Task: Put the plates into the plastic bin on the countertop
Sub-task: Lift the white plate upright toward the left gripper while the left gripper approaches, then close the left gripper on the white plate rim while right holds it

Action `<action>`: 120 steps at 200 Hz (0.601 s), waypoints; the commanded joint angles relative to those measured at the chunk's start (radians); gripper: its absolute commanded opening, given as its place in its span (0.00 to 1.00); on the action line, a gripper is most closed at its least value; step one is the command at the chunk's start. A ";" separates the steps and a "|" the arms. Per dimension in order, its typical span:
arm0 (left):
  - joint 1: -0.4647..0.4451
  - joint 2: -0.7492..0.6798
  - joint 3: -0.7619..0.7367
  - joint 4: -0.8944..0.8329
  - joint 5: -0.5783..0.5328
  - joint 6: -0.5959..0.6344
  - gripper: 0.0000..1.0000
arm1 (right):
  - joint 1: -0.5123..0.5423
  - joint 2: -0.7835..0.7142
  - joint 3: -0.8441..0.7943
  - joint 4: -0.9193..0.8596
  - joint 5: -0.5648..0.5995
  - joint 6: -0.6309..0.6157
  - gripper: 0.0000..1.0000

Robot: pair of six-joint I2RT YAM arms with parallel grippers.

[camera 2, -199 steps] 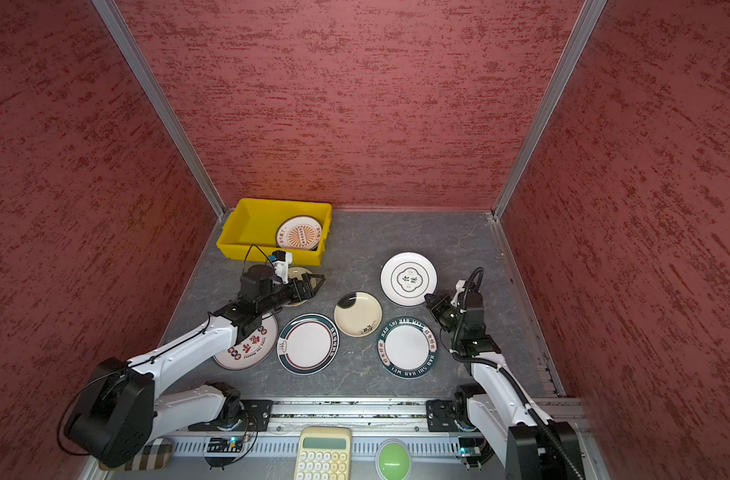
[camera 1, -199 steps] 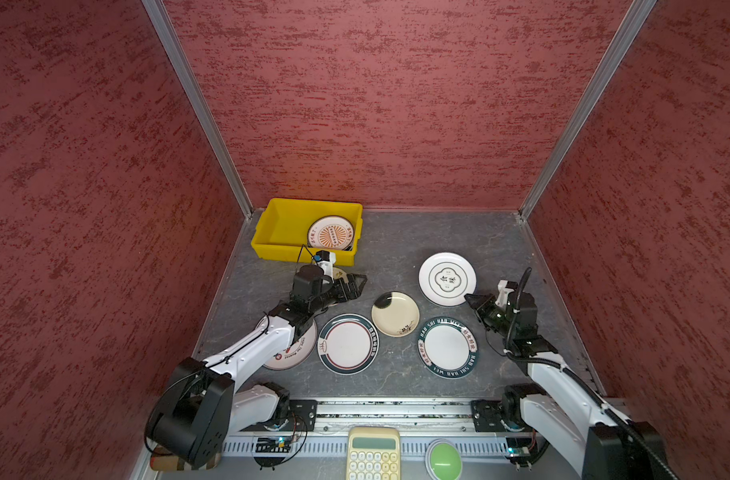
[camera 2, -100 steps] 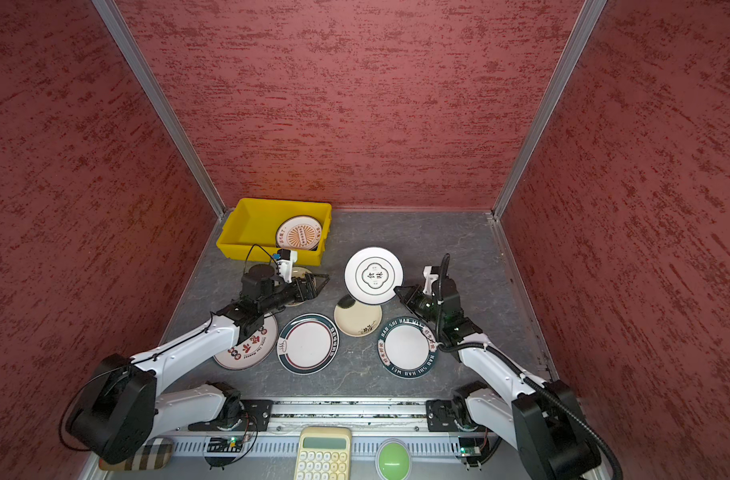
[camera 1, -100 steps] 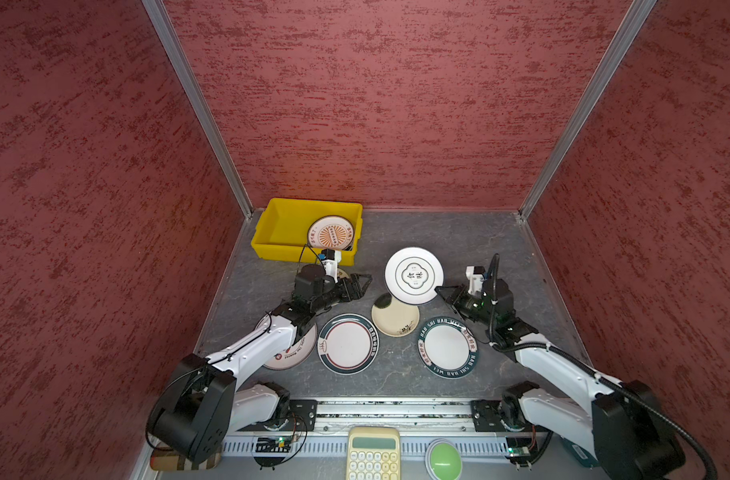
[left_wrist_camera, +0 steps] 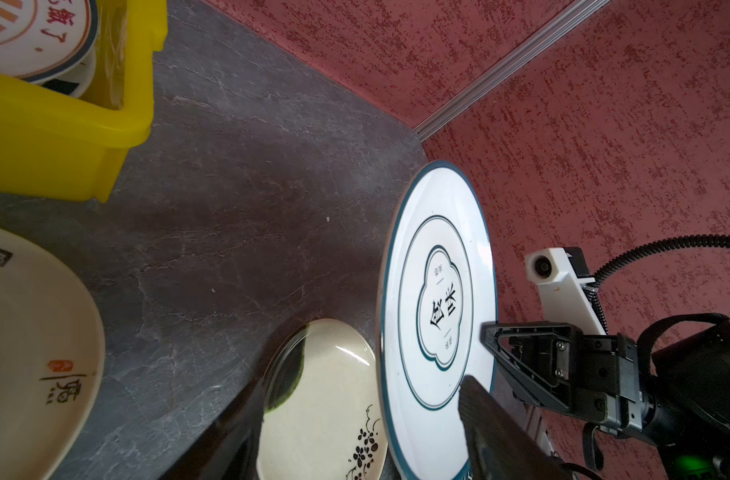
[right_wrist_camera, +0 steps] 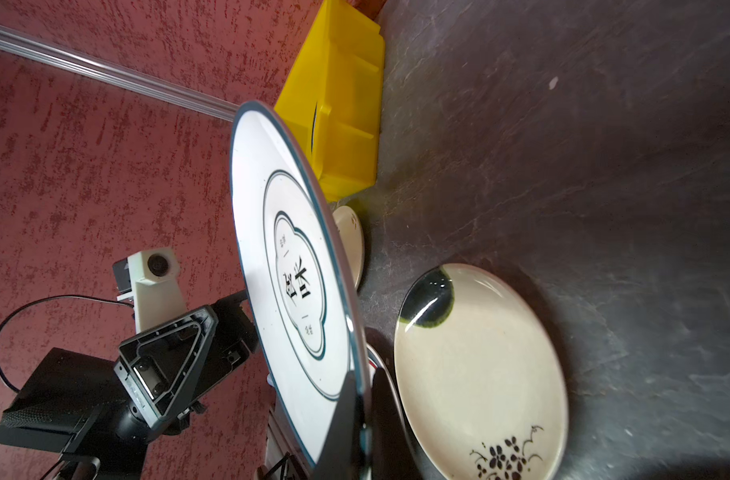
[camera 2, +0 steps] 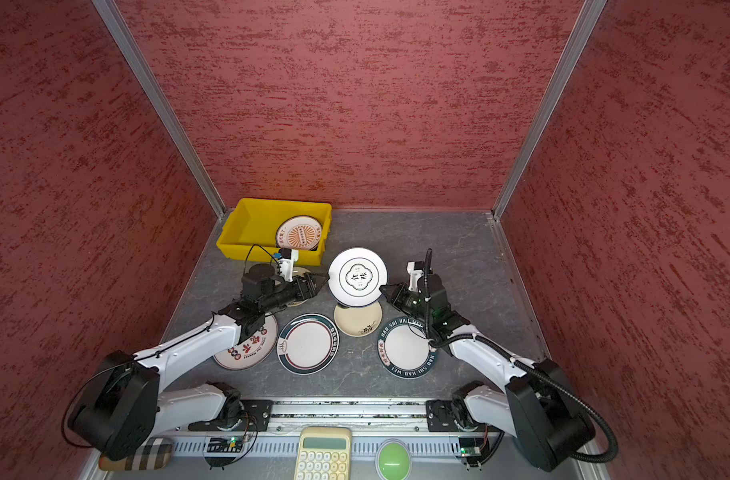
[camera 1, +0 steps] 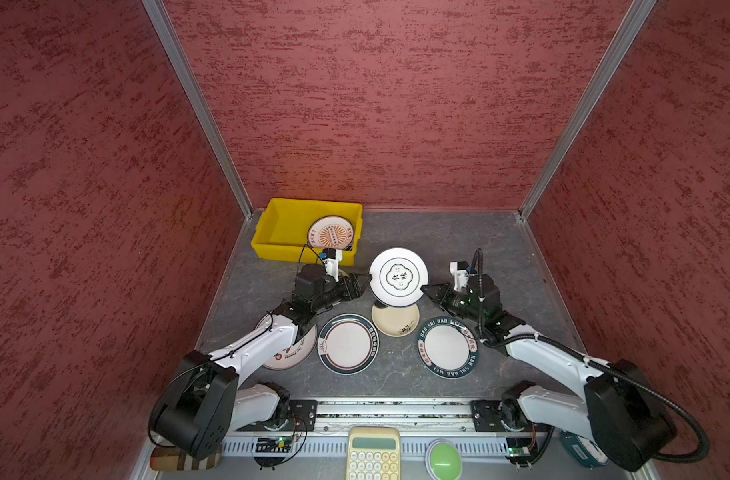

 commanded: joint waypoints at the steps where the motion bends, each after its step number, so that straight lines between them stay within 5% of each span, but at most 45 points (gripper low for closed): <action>1: -0.005 0.008 0.010 0.025 0.016 0.002 0.70 | 0.024 0.005 0.047 0.136 -0.008 0.006 0.00; 63: -0.005 0.049 0.022 0.058 0.062 -0.012 0.49 | 0.073 0.075 0.083 0.187 -0.014 0.011 0.00; 76: -0.004 0.064 0.026 0.065 0.075 -0.023 0.32 | 0.081 0.091 0.089 0.195 -0.016 0.013 0.00; 91: -0.003 0.077 0.029 0.067 0.075 -0.039 0.00 | 0.086 0.104 0.094 0.196 -0.015 0.010 0.00; 114: 0.000 0.085 0.029 0.065 0.072 -0.044 0.00 | 0.089 0.106 0.097 0.195 -0.011 0.004 0.00; 120: 0.000 0.085 0.030 0.062 0.070 -0.044 0.00 | 0.089 0.105 0.097 0.197 -0.012 -0.001 0.10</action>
